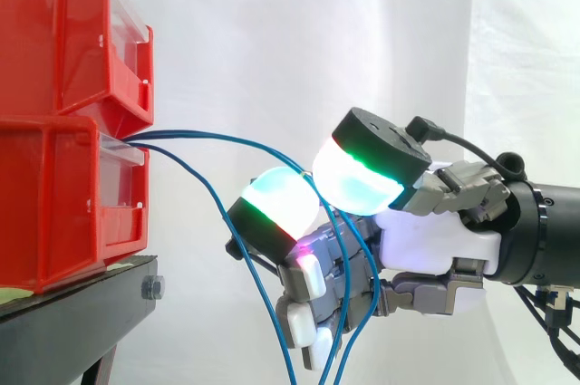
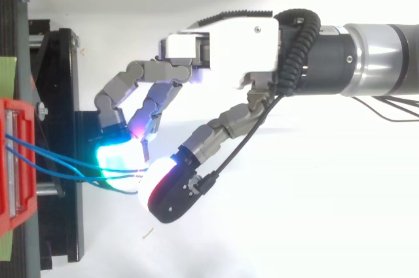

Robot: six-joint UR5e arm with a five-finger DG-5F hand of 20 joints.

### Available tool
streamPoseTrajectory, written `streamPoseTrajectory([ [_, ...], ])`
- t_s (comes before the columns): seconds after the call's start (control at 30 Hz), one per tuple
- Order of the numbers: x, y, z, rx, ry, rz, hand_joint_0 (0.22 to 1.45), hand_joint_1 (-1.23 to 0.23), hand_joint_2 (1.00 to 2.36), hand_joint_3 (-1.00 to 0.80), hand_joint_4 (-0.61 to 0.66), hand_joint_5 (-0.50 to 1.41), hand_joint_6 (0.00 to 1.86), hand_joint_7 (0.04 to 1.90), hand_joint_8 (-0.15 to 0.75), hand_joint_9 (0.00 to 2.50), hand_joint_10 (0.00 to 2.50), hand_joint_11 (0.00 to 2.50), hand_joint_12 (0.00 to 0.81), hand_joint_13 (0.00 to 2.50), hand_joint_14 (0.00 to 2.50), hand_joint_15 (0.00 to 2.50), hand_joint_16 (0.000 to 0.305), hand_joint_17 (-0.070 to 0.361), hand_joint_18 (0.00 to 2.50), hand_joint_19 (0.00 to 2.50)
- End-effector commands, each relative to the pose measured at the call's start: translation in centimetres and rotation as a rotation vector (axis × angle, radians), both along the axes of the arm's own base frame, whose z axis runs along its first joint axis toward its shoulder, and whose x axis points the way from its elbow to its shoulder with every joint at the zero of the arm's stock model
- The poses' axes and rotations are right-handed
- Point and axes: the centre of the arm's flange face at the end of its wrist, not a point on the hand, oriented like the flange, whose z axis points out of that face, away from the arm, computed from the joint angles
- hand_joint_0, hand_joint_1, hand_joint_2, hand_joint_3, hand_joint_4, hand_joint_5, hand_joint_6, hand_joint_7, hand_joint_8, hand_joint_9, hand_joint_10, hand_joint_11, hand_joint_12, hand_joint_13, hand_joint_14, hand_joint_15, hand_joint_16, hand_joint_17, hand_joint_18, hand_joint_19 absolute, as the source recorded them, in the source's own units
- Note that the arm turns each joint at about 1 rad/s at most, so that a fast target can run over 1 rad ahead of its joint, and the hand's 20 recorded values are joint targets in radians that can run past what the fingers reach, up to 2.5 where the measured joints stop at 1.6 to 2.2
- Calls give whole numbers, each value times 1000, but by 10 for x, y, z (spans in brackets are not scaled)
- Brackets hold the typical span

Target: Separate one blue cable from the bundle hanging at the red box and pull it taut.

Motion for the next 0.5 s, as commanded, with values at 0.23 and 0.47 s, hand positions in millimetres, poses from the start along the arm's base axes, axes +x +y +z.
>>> streamPoseTrajectory([
  [0.23, 0, 1, 1, 2, -1, -2, 662, -803, 1016, -264, 127, -196, 855, 1112, 350, 779, 16, 728, 397, 855, 18, 521, 49, 111, 894, 515],
  [0.47, 1, 1, 1, 1, -4, -4, 663, -765, 1015, -127, 184, -198, 837, 1037, 355, 763, 14, 707, 415, 834, 17, 505, 53, 118, 903, 526],
])
